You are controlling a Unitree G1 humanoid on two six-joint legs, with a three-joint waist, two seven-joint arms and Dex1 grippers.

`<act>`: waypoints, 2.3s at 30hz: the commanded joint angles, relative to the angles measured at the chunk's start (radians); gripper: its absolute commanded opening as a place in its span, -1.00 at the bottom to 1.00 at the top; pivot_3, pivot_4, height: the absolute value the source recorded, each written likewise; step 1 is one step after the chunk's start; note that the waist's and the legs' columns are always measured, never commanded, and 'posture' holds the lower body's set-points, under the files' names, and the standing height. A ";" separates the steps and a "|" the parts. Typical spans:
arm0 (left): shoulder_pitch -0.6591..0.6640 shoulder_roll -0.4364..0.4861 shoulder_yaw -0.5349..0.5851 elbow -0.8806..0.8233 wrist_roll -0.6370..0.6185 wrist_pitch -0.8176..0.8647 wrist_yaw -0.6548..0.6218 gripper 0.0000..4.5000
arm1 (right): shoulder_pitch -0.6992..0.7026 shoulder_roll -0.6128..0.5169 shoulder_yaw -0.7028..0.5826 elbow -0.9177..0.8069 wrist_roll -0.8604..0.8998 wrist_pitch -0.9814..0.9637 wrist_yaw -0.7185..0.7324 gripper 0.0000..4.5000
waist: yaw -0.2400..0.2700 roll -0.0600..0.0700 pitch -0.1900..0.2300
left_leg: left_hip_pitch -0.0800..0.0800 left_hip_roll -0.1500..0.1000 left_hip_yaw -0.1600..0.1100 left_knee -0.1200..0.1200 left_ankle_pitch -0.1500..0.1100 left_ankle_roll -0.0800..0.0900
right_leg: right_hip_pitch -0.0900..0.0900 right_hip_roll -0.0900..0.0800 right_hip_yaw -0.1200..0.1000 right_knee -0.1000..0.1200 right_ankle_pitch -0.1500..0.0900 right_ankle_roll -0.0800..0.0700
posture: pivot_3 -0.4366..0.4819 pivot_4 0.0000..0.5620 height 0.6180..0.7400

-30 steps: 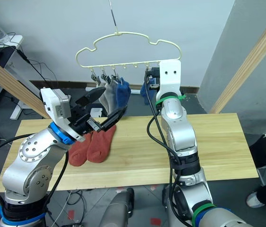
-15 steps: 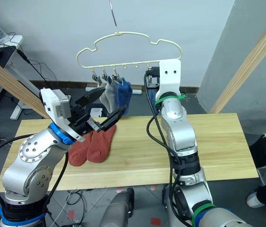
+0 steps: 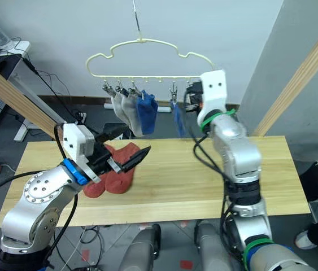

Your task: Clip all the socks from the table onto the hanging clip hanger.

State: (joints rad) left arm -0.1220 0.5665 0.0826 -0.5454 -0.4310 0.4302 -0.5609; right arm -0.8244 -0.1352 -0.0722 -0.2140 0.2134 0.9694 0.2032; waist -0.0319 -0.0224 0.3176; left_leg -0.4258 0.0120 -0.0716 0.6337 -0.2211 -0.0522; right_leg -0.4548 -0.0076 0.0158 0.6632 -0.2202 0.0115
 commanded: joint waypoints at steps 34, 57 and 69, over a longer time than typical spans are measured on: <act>-0.147 -0.150 -0.086 0.836 0.436 -0.231 0.182 1.00 | -0.306 -0.231 -0.329 0.318 0.637 0.645 0.151 -0.91 | -0.004 0.000 0.000 | -0.001 0.000 0.004 0.001 -0.001 0.001 | -0.001 0.001 0.001 0.001 0.002 -0.002 | -0.13 0.21 1.00; -0.143 -0.188 -0.050 0.796 0.354 0.065 0.143 -0.20 | -0.307 -0.218 -0.350 0.329 0.687 0.645 0.054 -0.91 | -0.025 0.000 0.000 | 0.001 0.000 0.004 0.004 -0.001 0.002 | 0.002 0.000 0.001 0.002 0.001 -0.002 | -0.13 0.22 1.00; -0.068 -0.119 -0.061 0.572 0.306 0.134 0.036 -0.99 | -0.301 -0.214 -0.352 0.327 0.686 0.645 0.053 -0.91 | -0.025 0.000 0.000 | 0.001 0.000 0.004 0.003 -0.001 0.002 | 0.002 0.000 0.001 0.001 0.001 -0.001 | -0.12 0.16 1.00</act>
State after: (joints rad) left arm -0.2059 0.4319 0.0324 0.0778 -0.1125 0.5476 -0.4998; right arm -1.1149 -0.3454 -0.4079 0.1337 0.8804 1.6067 0.2547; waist -0.0570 -0.0222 0.3176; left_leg -0.4253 0.0123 -0.0678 0.6365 -0.2218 -0.0507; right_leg -0.4528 -0.0074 0.0168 0.6635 -0.2200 0.0117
